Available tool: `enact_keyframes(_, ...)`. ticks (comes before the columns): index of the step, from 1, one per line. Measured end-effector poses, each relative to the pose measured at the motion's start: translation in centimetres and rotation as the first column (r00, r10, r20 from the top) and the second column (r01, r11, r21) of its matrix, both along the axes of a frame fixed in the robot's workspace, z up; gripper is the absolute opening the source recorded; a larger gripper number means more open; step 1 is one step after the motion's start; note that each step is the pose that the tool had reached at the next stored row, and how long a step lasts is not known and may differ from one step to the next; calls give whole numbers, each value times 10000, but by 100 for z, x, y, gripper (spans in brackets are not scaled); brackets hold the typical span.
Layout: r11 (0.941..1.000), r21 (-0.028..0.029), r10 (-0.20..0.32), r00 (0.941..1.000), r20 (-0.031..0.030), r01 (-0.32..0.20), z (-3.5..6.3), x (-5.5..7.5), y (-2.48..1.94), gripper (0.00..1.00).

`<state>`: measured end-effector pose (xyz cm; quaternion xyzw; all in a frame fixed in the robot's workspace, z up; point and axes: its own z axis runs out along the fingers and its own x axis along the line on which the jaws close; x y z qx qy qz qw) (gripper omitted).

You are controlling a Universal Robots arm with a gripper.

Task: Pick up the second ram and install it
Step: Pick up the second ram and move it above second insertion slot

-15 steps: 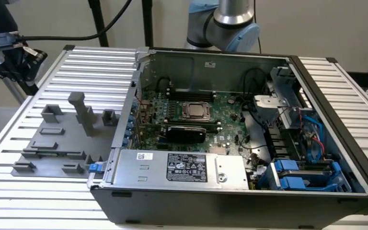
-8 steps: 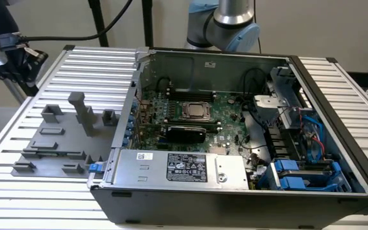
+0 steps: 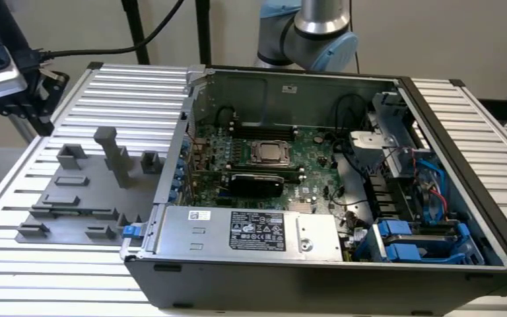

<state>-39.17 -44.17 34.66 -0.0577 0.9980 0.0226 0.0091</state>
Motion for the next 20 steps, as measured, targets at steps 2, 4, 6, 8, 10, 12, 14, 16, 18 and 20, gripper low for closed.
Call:
enact_keyframes(2, 9993, -1, 365, 9993, -1, -365, -17, 0, 0, 0)
enact_keyframes(4, 9974, 0, 724, 9974, 0, -724, -35, 0, 0, 0)
enact_keyframes(6, 9940, 0, 1093, 9940, -1, -1093, -52, 0, 0, 0)
enact_keyframes(8, 9894, 0, 1449, 9894, -3, -1449, -68, 0, 0, 0)
enact_keyframes(10, 9836, 0, 1804, 9836, -2, -1804, -86, 0, 0, 0)
enact_keyframes(12, 9764, 0, 2158, 9764, -4, -2158, -102, 0, 0, 0)
enact_keyframes(14, 9679, 0, 2513, 9679, -4, -2513, -118, 0, 0, 0)
enact_keyframes(16, 9581, 1, 2865, 9581, -4, -2865, -134, 0, 0, 0)
enact_keyframes(18, 9472, 1, 3207, 9472, -4, -3207, -150, 0, 0, 0)
enact_keyframes(20, 9348, 0, 3551, 9348, -4, -3551, -166, 0, 0, 0)
